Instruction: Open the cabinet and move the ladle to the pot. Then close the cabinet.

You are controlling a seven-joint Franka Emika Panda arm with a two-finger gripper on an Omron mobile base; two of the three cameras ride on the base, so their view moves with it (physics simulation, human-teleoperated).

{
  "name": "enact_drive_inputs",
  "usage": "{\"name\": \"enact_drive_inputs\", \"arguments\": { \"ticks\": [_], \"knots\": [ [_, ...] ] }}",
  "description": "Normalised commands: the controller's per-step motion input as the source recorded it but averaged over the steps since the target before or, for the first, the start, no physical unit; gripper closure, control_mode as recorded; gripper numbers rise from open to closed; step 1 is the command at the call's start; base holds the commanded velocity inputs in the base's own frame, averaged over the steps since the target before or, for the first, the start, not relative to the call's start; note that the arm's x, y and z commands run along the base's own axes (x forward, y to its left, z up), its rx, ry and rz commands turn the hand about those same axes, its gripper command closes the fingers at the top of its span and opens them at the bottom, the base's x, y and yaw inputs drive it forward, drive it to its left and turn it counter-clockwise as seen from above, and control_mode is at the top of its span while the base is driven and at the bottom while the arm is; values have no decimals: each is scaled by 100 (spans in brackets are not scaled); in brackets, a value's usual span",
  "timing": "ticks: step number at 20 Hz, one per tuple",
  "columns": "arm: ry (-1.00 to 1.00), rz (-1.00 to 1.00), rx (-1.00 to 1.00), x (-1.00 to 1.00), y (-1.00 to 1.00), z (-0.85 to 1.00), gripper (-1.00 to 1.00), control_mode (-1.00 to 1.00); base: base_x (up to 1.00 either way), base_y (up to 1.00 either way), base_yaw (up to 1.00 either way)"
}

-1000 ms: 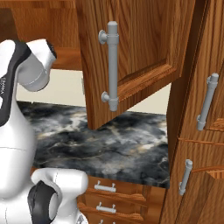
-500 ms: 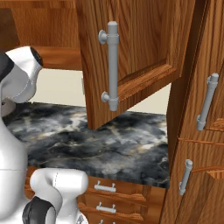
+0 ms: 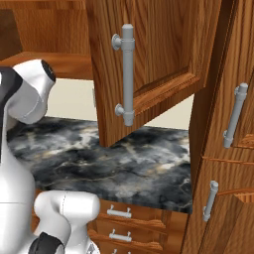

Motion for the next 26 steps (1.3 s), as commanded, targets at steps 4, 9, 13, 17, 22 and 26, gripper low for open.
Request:
{"name": "enact_drive_inputs", "arguments": {
  "ticks": [4, 9, 13, 17, 22, 26],
  "knots": [
    [-6, -27, -10, 1, -40, 0, -100, -100, 0, 0, 0],
    [-7, -32, -14, 19, -30, -5, -100, -100, 0, 0, 0],
    [0, -35, -12, 41, -35, -2, -100, -100, 0, 0, 0],
    [0, -32, -14, 45, -32, -4, -100, -100, 0, 0, 0],
    [0, -31, -21, 36, -13, -10, -100, -100, 0, 0, 0],
    [0, -31, -25, 29, -10, -12, -100, -100, 0, 0, 0]
  ]
}}
